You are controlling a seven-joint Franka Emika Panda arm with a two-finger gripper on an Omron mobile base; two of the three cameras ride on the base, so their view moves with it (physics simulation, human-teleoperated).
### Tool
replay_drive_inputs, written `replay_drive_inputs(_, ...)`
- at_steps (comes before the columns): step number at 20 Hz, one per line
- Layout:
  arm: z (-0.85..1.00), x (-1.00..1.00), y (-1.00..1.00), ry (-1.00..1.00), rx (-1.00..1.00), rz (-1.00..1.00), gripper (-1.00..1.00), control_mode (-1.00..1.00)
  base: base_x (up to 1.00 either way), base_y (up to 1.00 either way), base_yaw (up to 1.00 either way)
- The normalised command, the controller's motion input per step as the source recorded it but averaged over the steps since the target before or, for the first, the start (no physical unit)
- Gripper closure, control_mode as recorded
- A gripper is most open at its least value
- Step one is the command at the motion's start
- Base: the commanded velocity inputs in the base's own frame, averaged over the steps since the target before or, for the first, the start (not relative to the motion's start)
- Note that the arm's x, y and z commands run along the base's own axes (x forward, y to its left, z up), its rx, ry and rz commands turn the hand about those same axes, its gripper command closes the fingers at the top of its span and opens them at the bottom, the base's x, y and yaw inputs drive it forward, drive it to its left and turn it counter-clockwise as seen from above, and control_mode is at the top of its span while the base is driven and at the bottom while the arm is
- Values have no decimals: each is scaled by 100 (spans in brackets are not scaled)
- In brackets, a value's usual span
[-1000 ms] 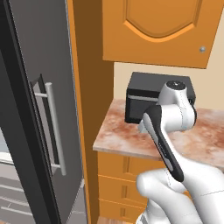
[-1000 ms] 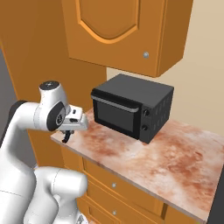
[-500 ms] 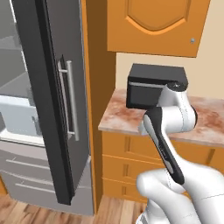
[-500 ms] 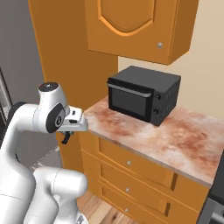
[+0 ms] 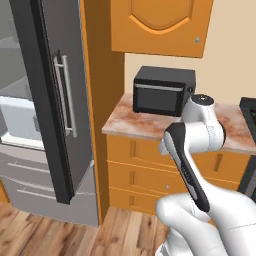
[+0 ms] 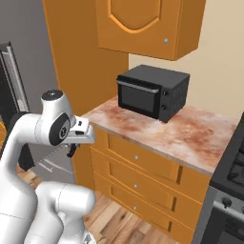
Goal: Retrieve the butter from the fridge and place it on a plate on the dining table. Then retrieve the butter knife by the fridge and place it near the plate.
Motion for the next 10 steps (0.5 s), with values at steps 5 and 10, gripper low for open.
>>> replay_drive_inputs(5, 0, 0, 0, 0, 0, 0, 100, 100, -24, -30, 21)
replay_drive_inputs(10, 0, 0, 0, 0, 0, 0, 100, 100, -16, -28, 46)
